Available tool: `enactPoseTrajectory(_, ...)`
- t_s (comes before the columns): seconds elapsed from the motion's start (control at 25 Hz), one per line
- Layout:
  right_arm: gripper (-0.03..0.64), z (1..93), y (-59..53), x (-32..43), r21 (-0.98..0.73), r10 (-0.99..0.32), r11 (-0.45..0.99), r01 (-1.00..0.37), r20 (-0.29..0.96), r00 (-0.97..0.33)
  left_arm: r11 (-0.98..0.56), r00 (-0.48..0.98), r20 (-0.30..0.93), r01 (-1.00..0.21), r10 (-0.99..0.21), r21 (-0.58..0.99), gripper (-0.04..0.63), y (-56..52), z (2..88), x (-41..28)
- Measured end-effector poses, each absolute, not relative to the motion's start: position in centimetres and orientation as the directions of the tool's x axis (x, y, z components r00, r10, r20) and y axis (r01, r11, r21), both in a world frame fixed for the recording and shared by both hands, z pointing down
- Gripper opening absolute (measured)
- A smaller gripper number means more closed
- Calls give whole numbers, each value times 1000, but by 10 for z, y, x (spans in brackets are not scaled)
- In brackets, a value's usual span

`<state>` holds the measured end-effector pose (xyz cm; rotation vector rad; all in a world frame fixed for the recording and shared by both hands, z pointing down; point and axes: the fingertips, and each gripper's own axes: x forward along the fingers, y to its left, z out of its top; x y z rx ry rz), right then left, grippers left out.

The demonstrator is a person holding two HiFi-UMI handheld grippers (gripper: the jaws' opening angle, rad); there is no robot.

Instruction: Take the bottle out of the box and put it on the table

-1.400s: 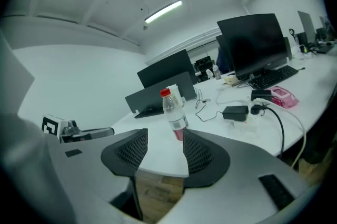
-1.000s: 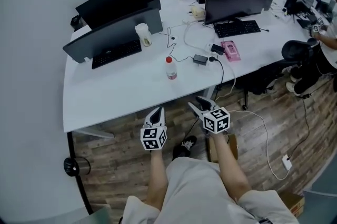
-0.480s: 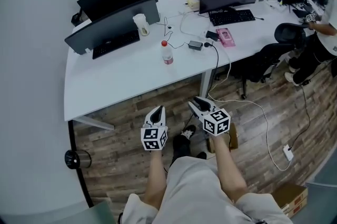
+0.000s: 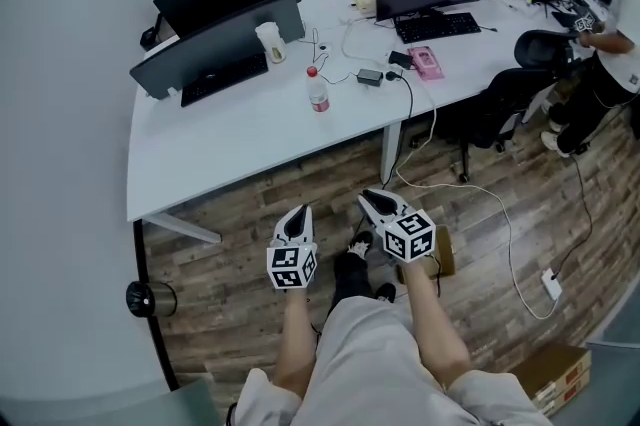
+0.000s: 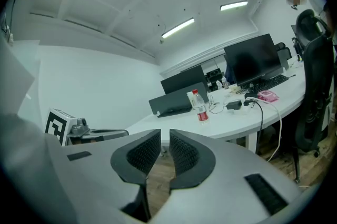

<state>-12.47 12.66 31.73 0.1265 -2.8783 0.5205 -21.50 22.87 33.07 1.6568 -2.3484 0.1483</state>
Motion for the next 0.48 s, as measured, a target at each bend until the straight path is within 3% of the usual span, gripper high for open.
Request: enactPoseTrajectory(0.48, 40, 321, 129, -114, -281, -95, 944, -173, 271, -958, 318, -293, 247, -946, -924, 68, 14, 230, 323, -200)
